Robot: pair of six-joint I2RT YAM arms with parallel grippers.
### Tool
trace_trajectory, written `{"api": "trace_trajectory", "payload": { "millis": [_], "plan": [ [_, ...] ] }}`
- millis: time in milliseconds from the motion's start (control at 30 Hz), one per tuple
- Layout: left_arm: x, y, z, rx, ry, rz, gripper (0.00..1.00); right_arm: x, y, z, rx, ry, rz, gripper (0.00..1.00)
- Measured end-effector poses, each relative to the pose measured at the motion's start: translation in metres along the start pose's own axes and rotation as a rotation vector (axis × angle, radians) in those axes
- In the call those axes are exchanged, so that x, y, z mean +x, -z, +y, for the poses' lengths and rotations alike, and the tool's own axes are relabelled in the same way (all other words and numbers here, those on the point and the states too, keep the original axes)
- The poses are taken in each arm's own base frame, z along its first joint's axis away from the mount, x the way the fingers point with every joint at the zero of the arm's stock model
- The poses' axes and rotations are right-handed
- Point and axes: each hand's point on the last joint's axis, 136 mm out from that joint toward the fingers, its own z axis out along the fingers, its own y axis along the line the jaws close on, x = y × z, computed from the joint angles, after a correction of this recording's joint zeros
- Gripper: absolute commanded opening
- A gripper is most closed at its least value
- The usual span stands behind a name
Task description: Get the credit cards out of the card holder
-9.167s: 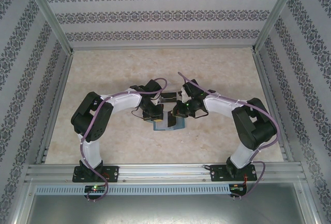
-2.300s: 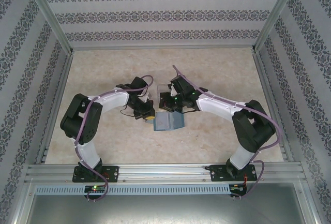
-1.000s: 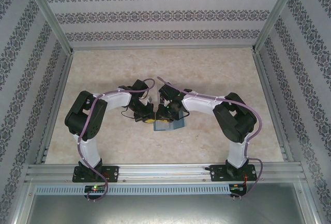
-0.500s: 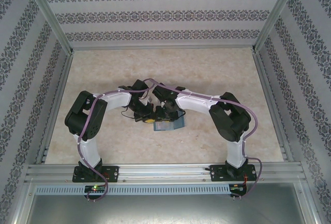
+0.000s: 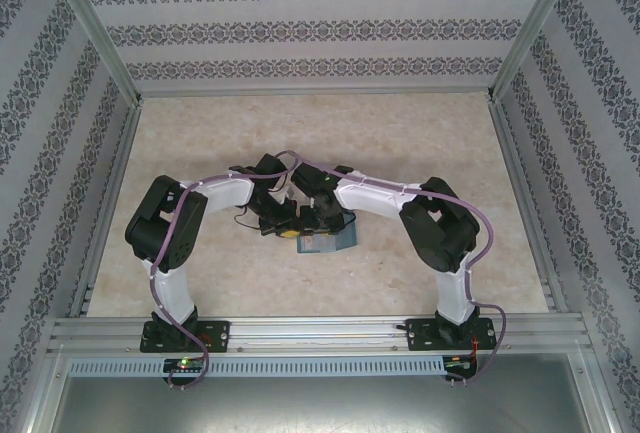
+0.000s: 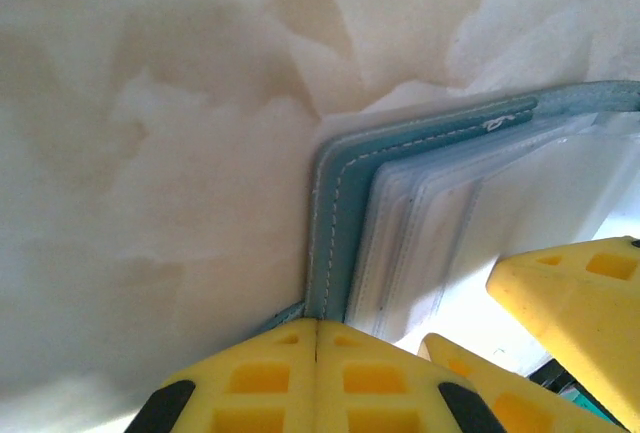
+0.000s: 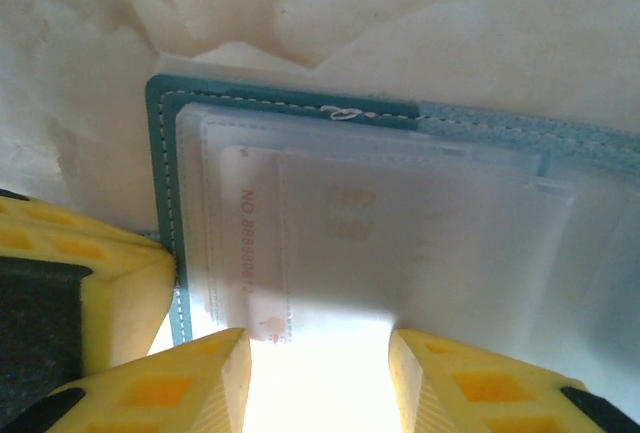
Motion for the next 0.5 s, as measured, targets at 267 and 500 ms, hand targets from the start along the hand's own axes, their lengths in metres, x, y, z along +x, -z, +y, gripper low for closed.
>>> {"api": "trace_trajectory", "payload": {
  "millis": [267,500],
  "plan": [
    [0.0000,0.0000,0.0000,0.000,0.000,0.000,0.00,-0.0007,-0.0018,-0.0025,0.033,0.007,0.003,0.40],
    [0.0004,-0.0003,0.0006,0.000,0.002,0.001,0.00,-0.0002,-0.0034,-0.0042,0.079,0.020,0.007,0.36]
  ]
}}
